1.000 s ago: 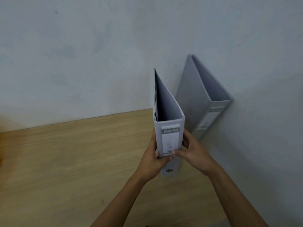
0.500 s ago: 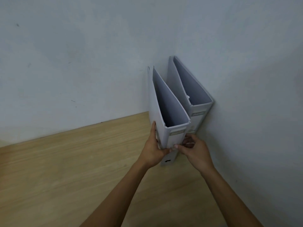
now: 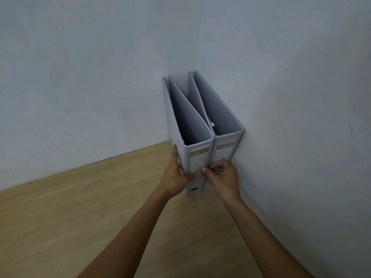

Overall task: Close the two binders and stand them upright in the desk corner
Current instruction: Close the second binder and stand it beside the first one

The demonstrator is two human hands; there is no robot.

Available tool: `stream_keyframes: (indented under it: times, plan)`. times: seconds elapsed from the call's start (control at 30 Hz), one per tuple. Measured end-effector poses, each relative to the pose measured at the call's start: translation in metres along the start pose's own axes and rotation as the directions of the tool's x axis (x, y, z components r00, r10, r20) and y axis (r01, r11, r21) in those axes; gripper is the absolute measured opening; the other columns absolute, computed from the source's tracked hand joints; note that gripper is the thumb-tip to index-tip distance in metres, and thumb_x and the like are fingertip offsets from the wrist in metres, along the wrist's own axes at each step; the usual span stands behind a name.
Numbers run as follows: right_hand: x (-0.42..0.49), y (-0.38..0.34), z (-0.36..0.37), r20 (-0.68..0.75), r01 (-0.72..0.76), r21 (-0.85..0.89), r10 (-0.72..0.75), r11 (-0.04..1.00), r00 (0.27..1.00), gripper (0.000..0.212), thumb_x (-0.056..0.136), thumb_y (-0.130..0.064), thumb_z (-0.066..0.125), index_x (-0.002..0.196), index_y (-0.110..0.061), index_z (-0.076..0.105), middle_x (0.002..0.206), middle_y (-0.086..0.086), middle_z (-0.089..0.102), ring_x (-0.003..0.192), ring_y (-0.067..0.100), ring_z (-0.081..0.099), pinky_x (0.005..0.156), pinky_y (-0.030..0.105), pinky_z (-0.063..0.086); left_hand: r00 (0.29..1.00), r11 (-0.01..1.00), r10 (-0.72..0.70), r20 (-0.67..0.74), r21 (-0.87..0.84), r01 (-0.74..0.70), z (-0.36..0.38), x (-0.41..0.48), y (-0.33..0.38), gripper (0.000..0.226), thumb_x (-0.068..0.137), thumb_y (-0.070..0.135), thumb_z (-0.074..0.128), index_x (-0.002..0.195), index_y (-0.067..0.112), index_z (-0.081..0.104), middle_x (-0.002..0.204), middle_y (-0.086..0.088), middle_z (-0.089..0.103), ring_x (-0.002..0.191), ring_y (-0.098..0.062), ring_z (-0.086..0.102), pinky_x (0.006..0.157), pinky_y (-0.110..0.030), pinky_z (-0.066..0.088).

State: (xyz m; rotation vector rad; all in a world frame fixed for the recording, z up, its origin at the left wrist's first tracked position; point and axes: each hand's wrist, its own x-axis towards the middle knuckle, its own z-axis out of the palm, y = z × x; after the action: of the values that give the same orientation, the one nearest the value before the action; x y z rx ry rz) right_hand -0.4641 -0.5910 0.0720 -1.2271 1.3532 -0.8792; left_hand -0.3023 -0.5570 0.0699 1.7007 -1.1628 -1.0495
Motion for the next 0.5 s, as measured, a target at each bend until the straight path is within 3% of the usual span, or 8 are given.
stream_keyframes:
  times: [0.17,0.3,0.43,0.5]
  plan:
    - [0.001,0.002,0.003,-0.027,-0.011,0.042,0.012,0.999,1.000,0.025,0.079,-0.016,0.084,0.081,-0.021,0.060,0.091,0.009,0.071,0.095,0.030,0.073,0.084,0.052,0.062,0.999,1.000,-0.009,0.035,0.013,0.008,-0.002,0.003,0.002,0.113,0.079,0.018,0.082,0.159,0.027,0.003,0.137,0.009,0.049,0.104,0.004,0.053,0.069,-0.002,0.050]
    - [0.000,-0.001,0.003,-0.023,-0.037,0.079,0.039,0.996,0.999,0.024,0.080,-0.013,0.083,0.081,-0.019,0.059,0.094,0.013,0.072,0.096,0.032,0.074,0.084,0.051,0.063,1.000,0.999,-0.016,0.014,0.028,0.016,-0.002,0.000,0.004,0.112,0.078,0.020,0.083,0.159,0.026,0.006,0.145,0.005,0.047,0.121,-0.008,0.047,0.071,-0.001,0.050]
    - [-0.004,-0.006,0.004,-0.011,-0.060,0.079,0.061,0.995,0.998,0.024,0.082,-0.009,0.080,0.083,-0.018,0.059,0.099,0.014,0.071,0.100,0.032,0.073,0.085,0.048,0.063,1.000,0.999,-0.018,-0.005,0.050,0.018,-0.002,-0.003,0.009,0.101,0.079,0.012,0.082,0.157,0.021,0.018,0.136,0.010,0.046,0.121,-0.011,0.048,0.071,0.002,0.047]
    - [-0.006,-0.009,0.004,-0.008,-0.075,0.065,0.076,0.995,0.997,0.023,0.083,-0.008,0.078,0.084,-0.020,0.059,0.101,0.013,0.070,0.101,0.032,0.072,0.085,0.047,0.063,1.000,0.997,-0.022,-0.012,0.071,0.023,-0.005,-0.007,0.010,0.098,0.081,0.009,0.079,0.157,0.020,0.019,0.145,0.009,0.044,0.130,-0.019,0.049,0.083,-0.006,0.051]
